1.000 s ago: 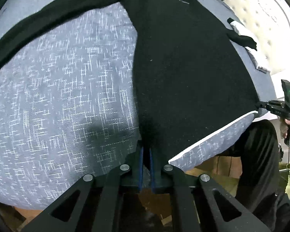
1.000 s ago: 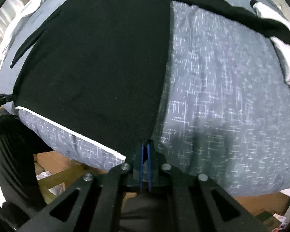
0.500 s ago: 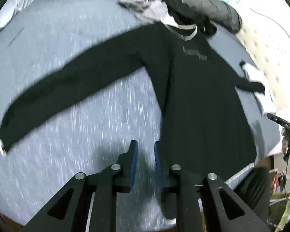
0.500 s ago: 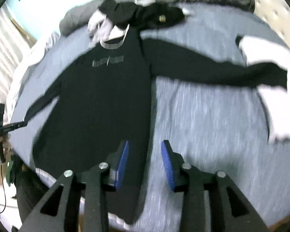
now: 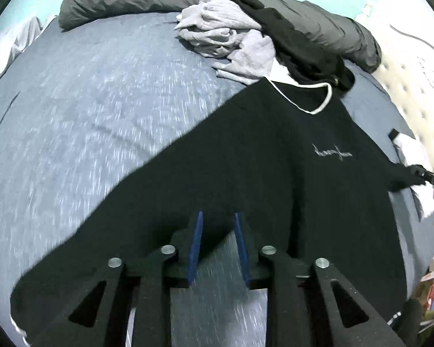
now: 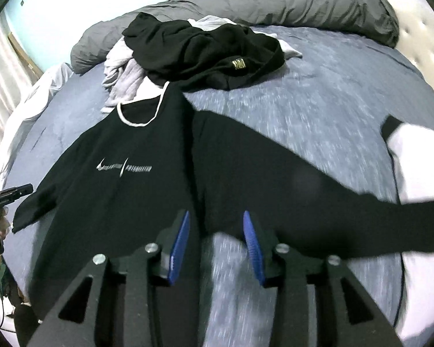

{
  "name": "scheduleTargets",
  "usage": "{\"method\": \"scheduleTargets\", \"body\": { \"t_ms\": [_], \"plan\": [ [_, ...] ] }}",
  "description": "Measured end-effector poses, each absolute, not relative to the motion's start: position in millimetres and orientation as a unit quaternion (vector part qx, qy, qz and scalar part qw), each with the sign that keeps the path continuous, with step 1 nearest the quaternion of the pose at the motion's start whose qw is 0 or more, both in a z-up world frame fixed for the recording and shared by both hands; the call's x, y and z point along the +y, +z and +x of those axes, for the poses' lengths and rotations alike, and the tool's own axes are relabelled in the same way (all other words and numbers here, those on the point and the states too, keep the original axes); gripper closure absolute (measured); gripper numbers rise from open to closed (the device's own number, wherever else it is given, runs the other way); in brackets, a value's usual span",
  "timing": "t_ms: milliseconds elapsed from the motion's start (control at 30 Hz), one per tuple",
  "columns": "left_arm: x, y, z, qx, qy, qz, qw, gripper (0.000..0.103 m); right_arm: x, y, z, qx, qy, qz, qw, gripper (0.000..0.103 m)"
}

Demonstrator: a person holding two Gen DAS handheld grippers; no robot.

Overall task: Fold clothes
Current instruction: 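Open both grippers and lift them off the hem, then move both grippers to the sweatshirt's collar and close on its shoulders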

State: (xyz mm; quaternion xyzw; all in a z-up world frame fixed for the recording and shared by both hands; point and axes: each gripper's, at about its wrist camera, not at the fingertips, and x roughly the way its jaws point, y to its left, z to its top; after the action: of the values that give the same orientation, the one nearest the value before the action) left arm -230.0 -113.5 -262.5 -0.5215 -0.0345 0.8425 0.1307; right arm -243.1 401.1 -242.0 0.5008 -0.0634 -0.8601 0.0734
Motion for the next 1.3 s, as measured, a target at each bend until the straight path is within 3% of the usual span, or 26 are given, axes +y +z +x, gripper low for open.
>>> {"method": "scheduleTargets", "body": {
  "t_ms": [267, 367, 1000, 1167, 1233, 1300],
  "plan": [
    [-100.5, -283.8, -294.4, -0.020, 0.842, -0.524, 0.128, 0.062, 403.1, -264.1, -312.8, -0.044, -0.864, 0.498, 0.066, 0.055],
    [-94.6, -289.3, -315.1, -0.014, 0.843, -0.521, 0.131, 0.055, 402.1, -272.4, -335.0, -0.034, -0.863, 0.500, 0.066, 0.052],
    [-68.9, -326.2, -369.7, 0.022, 0.844, -0.517, 0.143, 0.051, 354.4, -318.9, -420.1, 0.077, -0.853, 0.508, 0.091, 0.052],
    [-71.7, -333.2, -368.1, 0.022, 0.845, -0.515, 0.145, 0.051, 352.6, -320.6, -418.8, 0.085, -0.857, 0.498, 0.100, 0.089],
    [-71.2, -335.8, -366.9, 0.024, 0.845, -0.514, 0.146, 0.051, 352.1, -321.0, -417.7, 0.092, -0.858, 0.496, 0.099, 0.096],
    [-69.5, -338.5, -365.5, 0.027, 0.845, -0.513, 0.151, 0.061, 352.3, -320.6, -416.6, 0.095, -0.858, 0.495, 0.099, 0.100]
  ]
}}
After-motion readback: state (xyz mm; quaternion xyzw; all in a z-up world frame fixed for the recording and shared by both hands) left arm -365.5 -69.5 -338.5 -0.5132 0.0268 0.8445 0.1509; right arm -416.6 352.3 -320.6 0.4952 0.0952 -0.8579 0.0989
